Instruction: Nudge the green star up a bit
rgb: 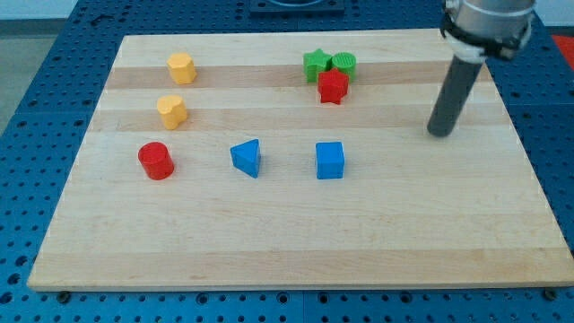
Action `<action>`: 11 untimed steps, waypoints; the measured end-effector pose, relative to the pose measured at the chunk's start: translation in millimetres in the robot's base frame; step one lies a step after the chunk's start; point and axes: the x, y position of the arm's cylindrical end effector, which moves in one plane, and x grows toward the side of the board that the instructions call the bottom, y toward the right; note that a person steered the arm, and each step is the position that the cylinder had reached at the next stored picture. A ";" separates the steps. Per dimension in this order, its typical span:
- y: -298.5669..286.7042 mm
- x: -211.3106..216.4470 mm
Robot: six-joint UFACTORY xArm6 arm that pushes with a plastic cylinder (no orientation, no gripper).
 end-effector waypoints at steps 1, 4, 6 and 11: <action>1.2 -33.6; -87.7 -192.9; -250.4 -180.3; -161.3 -82.9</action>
